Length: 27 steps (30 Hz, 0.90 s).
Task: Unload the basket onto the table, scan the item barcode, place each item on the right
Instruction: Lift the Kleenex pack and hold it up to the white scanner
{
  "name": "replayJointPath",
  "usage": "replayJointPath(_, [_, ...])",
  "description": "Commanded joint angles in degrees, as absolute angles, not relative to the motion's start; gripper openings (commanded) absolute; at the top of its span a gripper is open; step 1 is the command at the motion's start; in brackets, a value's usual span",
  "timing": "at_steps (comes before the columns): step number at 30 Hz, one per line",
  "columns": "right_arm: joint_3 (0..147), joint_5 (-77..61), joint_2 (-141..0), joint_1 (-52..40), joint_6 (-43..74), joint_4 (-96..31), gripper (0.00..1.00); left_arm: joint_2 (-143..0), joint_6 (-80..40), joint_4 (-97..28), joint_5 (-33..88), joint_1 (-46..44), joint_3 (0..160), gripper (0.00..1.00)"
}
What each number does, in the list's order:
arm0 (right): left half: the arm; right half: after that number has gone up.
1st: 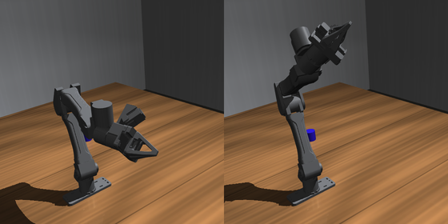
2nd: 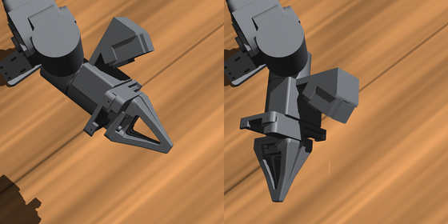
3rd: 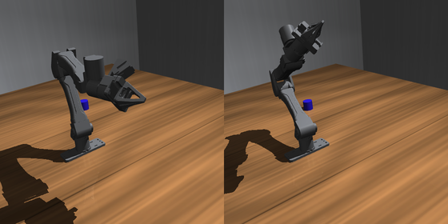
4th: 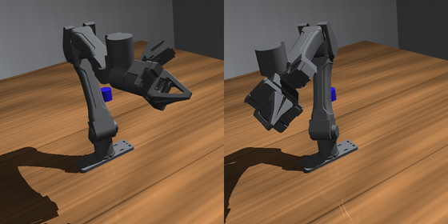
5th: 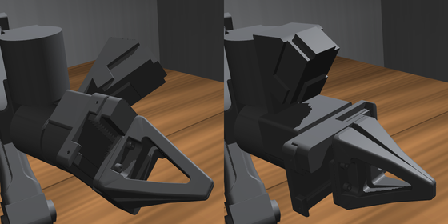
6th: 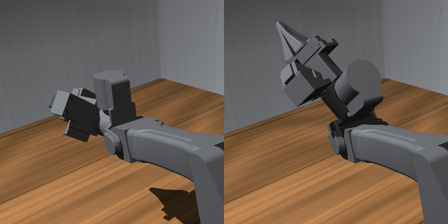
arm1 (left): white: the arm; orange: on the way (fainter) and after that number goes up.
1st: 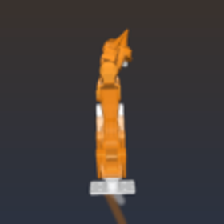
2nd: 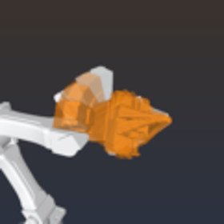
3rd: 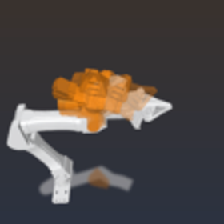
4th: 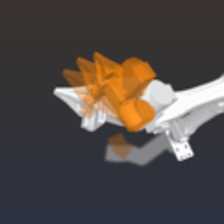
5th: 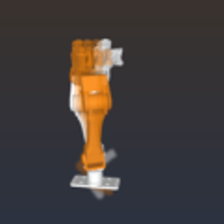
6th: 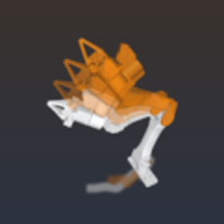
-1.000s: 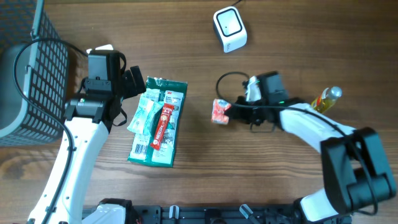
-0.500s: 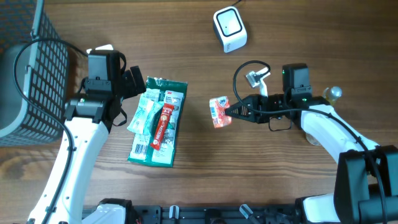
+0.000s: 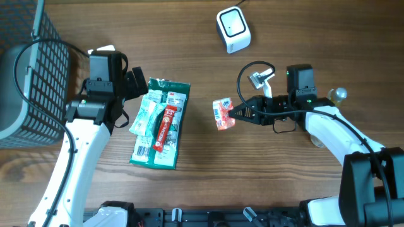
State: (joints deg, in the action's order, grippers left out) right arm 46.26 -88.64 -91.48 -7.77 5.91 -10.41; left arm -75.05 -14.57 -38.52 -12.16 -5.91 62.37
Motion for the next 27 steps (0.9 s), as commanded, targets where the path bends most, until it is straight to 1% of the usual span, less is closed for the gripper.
replayJointPath(1, [46.15,-89.76,-90.85,-7.86,4.34,-10.28,0.04,-74.89,-15.46,-38.35,-12.49,-5.67,63.02,1.00])
replayJointPath(19, [46.15,-87.81,-90.85,-7.86,4.69,-11.14,0.05,-74.89,-15.46,-38.35,-12.49,-5.67,63.02,1.00])
replayJointPath(27, [46.15,-84.93,-90.85,-7.86,4.69,-10.96,0.04,-74.89,-15.46,-38.35,-12.49,-5.67,63.02,1.00])
